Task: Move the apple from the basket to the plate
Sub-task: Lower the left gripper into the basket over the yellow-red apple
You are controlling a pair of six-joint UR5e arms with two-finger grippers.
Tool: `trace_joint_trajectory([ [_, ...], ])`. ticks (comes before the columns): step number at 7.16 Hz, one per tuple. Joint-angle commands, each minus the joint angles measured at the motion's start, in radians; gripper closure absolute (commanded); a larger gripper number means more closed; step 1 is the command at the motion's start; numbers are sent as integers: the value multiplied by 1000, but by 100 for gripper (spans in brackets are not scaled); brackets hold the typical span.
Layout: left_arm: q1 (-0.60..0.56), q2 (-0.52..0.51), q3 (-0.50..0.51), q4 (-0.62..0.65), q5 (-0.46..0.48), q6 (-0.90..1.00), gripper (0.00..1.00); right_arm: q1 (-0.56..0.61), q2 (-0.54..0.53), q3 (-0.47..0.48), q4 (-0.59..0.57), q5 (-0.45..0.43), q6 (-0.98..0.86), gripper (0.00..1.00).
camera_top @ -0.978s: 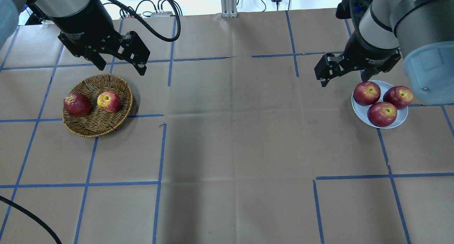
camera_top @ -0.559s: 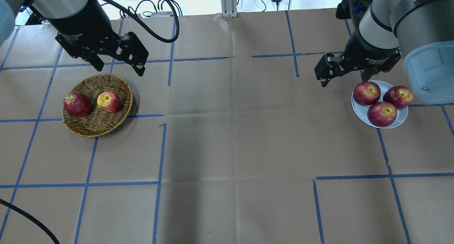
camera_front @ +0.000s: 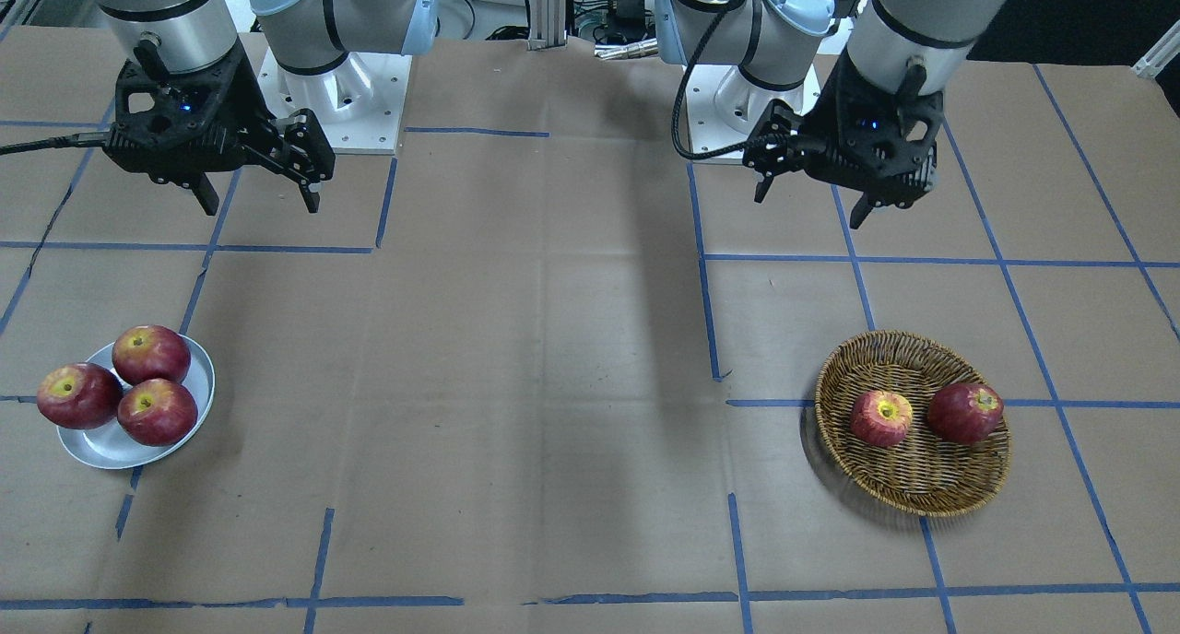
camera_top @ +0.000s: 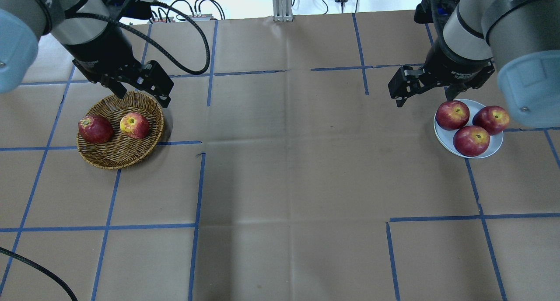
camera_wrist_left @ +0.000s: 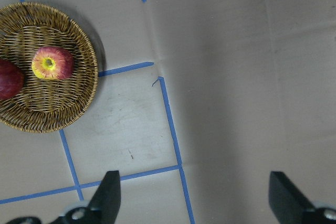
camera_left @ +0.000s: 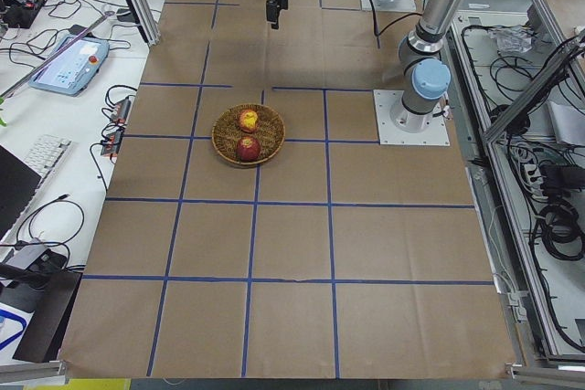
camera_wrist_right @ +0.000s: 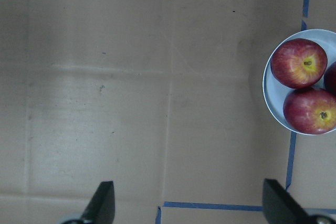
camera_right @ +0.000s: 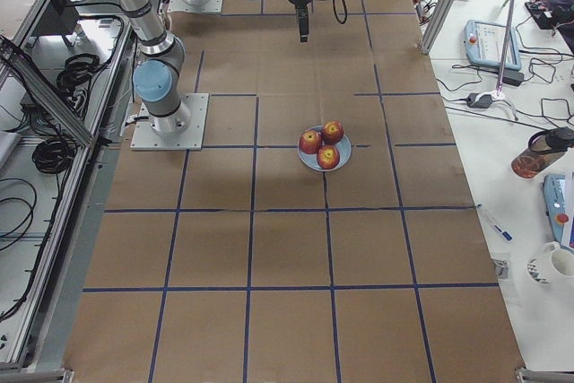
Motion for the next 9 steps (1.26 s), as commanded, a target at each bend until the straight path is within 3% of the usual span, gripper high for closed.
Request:
trace_joint_trajectory([
  [1, 99, -9, -204, 212, 1, 129, 1, 0, -2, 0, 0, 0, 0, 0],
  [2, 118, -42, -248, 298, 4, 177, 1, 0, -3, 0, -2, 0, 0, 0],
  [5, 127, -131, -239, 374, 6, 182, 1, 0, -5, -6, 0, 0, 0, 0],
  [7, 165, -189, -253, 491, 36, 301, 1, 0, -5, -5, 0, -2, 0, 0],
  [9, 233, -234, -250, 516, 33, 324, 1, 0, 1, -6, 0, -1, 0, 0],
])
